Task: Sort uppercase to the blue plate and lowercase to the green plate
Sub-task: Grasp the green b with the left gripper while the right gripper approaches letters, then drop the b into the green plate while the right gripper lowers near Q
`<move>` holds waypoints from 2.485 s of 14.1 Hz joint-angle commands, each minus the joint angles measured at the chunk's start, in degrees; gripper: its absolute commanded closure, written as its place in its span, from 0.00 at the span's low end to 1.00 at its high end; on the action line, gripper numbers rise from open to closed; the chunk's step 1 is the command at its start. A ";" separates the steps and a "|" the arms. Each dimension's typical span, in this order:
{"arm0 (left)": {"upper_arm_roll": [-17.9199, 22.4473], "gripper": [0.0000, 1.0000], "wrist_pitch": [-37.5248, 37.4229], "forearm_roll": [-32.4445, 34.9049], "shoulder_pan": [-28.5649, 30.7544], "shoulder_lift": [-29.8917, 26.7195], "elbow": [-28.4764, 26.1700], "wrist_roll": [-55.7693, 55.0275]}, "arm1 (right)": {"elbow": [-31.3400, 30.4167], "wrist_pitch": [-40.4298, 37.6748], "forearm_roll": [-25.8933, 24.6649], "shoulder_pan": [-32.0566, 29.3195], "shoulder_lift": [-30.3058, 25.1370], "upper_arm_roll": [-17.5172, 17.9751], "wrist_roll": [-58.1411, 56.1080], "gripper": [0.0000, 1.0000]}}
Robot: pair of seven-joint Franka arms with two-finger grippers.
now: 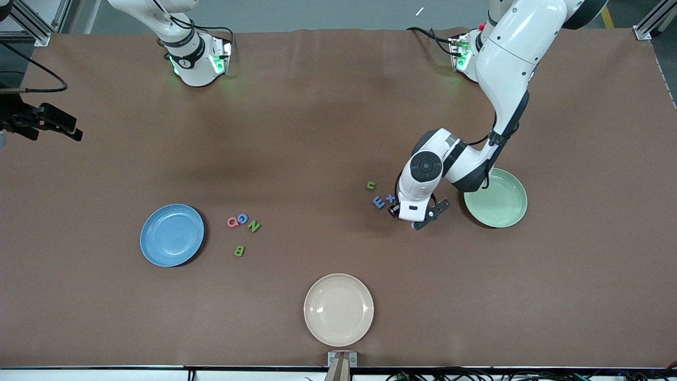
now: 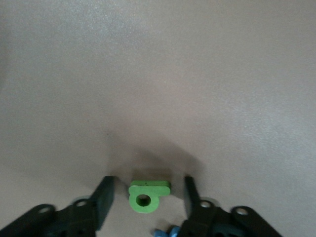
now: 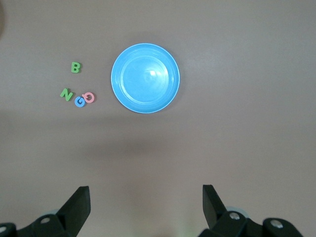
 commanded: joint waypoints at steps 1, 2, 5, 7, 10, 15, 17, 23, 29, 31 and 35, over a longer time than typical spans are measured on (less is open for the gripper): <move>0.04 0.41 0.14 1.25 -0.27 -0.49 -0.87 -1.62 | 1.47 -1.19 0.43 -0.06 -0.34 0.15 -0.03 0.00; 0.04 0.41 0.14 1.25 -0.36 -0.49 -0.87 -1.71 | 1.47 -0.76 0.43 -0.32 -0.25 0.15 -0.46 0.00; 0.04 0.61 0.14 1.16 -0.36 -0.49 -0.87 -1.80 | 1.65 2.05 -0.01 -0.76 3.96 0.06 -0.73 0.00; 0.04 0.72 0.14 1.16 -0.36 -0.49 -0.87 -1.97 | 1.56 4.50 -0.18 -0.76 4.85 -0.03 -0.82 0.00; 0.04 0.80 0.05 1.25 0.08 -2.06 -1.92 -1.72 | 1.91 6.19 -0.36 -1.20 9.15 -0.03 -0.82 0.00; -0.40 0.80 -1.09 0.72 5.69 -13.64 -11.39 11.43 | 3.40 13.12 0.43 -1.64 16.70 -0.03 -0.82 0.00; -1.80 0.80 -1.09 0.54 10.77 -17.69 -17.28 19.78 | 3.49 14.80 0.43 -1.73 19.17 -0.03 -0.38 0.00; -5.84 0.80 -0.92 1.07 27.74 -23.86 -26.70 44.40 | 2.79 18.49 0.69 3.70 22.69 0.24 19.35 0.00; -7.87 0.79 2.95 4.40 34.79 -22.20 -30.13 49.00 | 2.27 22.00 0.69 6.09 26.38 0.24 35.00 0.01; -7.87 0.79 3.39 5.81 35.23 -21.58 -30.58 49.00 | 0.08 24.63 0.78 8.63 26.47 0.24 45.18 0.00; -7.87 0.77 4.97 5.82 36.03 -20.79 -31.10 49.00 | -2.65 28.50 0.78 12.59 27.61 0.32 65.15 0.00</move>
